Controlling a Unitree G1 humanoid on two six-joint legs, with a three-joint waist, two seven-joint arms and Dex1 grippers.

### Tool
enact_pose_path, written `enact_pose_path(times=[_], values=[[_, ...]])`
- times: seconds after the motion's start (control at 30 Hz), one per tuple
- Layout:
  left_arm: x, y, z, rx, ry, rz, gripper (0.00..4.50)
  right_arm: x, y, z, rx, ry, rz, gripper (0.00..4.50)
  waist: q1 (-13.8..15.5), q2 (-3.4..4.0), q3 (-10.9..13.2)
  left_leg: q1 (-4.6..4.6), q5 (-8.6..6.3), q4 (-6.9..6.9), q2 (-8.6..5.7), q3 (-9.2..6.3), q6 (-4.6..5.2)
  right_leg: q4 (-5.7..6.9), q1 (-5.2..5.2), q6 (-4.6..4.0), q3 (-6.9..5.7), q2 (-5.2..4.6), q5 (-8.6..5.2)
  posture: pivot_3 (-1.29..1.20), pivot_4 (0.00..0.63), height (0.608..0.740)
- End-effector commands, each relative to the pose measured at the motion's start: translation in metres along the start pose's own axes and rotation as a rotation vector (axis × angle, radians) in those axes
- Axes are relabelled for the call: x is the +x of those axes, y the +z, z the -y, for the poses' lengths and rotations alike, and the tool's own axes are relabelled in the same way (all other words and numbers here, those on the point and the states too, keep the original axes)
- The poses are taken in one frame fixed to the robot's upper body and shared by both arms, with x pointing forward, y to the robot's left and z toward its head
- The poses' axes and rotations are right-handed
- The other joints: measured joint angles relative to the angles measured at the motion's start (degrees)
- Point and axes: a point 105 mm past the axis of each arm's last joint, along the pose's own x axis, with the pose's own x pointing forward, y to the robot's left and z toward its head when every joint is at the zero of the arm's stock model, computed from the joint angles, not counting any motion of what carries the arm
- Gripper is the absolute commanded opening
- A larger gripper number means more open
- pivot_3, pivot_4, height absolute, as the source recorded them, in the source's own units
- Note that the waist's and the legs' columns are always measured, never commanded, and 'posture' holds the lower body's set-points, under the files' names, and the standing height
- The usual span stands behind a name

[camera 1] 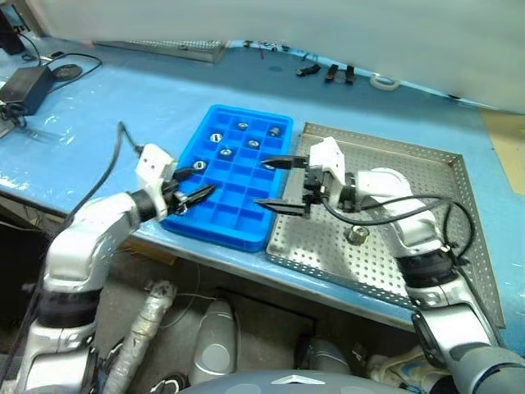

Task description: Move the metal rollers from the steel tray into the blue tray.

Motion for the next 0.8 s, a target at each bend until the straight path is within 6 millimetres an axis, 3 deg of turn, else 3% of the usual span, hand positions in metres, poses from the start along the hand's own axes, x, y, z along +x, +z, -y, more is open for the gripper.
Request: enact_pose_path(times=[0.03,0.27,0.47,0.6,0.8], values=[[0.033,0.014,0.013,0.054,-0.131,0.034,3.53,-0.024,0.01,0.005,-0.036,-0.134,0.002,4.5,-1.1,0.0,0.0,-0.02,0.02,0.06,0.0,0.0,-0.02,0.01,0.01,0.01,-0.01,0.0,0.01,0.03,0.15,0.74],[0.086,0.013,0.043,0.135,-0.431,-0.039,3.53,-0.065,0.001,-0.007,0.002,-0.379,-0.064,4.5,-8.5,0.01,0.0,-0.05,0.11,0.22,-0.03,0.08,-0.14,-0.09,0.02,0.12,0.01,0.01,0.06,-0.21,0.15,0.74],[0.101,-0.002,0.065,0.2,-0.665,-0.132,3.53,-0.087,-0.008,-0.03,0.054,-0.549,-0.106,4.5,-13.7,0.08,-0.1,0.05,-0.03,0.15,-0.03,0.32,0.1,-0.3,0.02,0.1,0.18,0.01,0.05,-0.4,0.15,0.74],[0.108,-0.008,0.079,0.235,-0.773,-0.138,3.53,-0.093,-0.014,-0.047,0.106,-0.614,-0.123,4.5,-15.0,0.09,-0.1,0.09,-0.21,0.15,-0.03,0.4,0.39,-0.38,0.07,0.08,0.22,-0.01,0.04,-0.47,0.15,0.74],[0.131,-0.017,0.092,0.306,-0.779,-0.135,3.53,-0.1,-0.019,-0.055,0.133,-0.687,-0.133,4.5,-15.8,0.08,-0.1,0.16,-0.37,0.52,-0.04,0.62,0.66,-0.4,0.2,0.13,0.42,-0.1,0.07,-0.5,0.15,0.74]])
